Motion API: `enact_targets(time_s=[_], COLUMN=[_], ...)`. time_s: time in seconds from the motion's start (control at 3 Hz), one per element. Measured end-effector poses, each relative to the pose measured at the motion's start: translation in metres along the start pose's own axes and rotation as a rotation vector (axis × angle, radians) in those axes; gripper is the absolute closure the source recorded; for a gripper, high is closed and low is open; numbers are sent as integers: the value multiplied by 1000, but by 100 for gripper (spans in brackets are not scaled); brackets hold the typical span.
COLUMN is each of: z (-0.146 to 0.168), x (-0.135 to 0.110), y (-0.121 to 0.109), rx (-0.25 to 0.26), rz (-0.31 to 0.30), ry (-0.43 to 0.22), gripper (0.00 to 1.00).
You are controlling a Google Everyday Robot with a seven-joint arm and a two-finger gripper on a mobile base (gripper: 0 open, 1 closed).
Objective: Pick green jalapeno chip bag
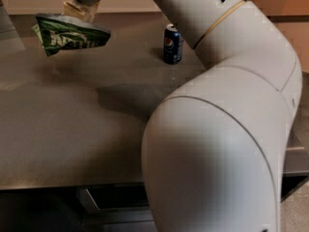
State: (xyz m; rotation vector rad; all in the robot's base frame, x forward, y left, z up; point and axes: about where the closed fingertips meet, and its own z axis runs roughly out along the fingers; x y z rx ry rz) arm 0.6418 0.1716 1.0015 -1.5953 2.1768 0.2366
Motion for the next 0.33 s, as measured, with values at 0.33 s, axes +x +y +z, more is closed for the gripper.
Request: enact_targets(time_s=[0.33], z=[0], x=[0], y=[0], rx=[0], rz=[0], ry=[0], gripper=[100])
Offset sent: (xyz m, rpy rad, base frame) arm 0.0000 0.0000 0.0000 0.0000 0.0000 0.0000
